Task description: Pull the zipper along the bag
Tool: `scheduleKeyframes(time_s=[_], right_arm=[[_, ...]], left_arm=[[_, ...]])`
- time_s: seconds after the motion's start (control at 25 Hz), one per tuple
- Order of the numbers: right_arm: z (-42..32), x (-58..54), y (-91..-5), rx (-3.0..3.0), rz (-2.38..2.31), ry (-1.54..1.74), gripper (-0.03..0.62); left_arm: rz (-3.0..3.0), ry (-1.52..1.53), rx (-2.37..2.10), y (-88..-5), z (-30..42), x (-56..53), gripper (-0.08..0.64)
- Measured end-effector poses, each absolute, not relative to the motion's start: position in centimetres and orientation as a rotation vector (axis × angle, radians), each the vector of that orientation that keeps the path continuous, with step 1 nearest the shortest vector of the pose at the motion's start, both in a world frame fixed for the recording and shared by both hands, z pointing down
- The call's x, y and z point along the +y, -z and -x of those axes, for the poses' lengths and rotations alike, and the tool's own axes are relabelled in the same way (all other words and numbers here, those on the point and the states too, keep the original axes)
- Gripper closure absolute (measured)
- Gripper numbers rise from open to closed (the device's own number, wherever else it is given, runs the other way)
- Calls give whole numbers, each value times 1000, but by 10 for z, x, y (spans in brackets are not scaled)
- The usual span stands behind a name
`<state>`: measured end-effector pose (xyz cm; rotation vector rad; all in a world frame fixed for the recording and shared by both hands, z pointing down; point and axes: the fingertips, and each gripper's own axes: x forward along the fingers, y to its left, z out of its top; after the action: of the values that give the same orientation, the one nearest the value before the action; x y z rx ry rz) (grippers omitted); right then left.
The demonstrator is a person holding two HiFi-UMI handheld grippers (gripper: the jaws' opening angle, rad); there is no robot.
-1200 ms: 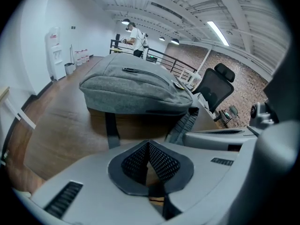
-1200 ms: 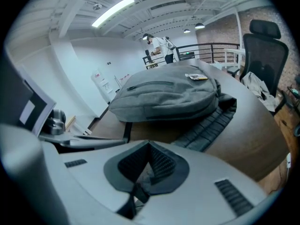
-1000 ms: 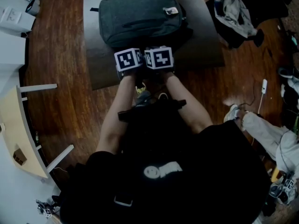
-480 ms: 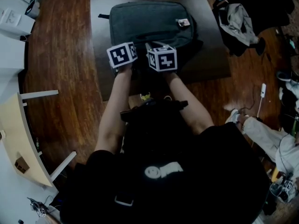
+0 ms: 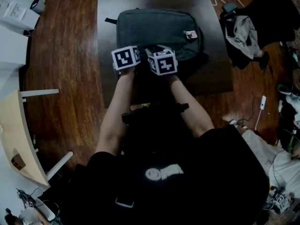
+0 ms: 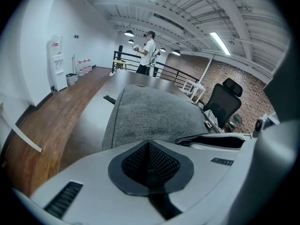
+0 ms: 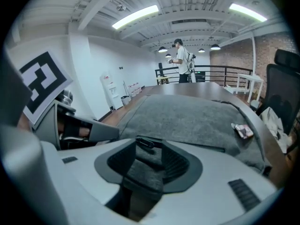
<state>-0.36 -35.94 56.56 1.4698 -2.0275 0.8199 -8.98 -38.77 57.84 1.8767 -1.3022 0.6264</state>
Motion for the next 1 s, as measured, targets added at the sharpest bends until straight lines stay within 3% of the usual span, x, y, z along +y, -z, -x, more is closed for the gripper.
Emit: scheduleKeyframes(time_s=[0.36, 0.52, 0.8, 1.0], right_arm=[[17, -365, -569, -2050, -1390, -821, 402], [13, -366, -560, -2048, -1444, -831, 505], [23, -363, -558, -2128, -1340, -944, 509], [25, -368, -580, -2032, -1345, -737, 526]], left_arm=[[-1849, -656, -1291, -596, 92, -392, 560], [-1848, -624, -1277, -596, 89, -394, 560], [-1828, -620, -1272, -597, 91, -393, 560], [-1845, -609, -1256, -599, 88, -393, 560]])
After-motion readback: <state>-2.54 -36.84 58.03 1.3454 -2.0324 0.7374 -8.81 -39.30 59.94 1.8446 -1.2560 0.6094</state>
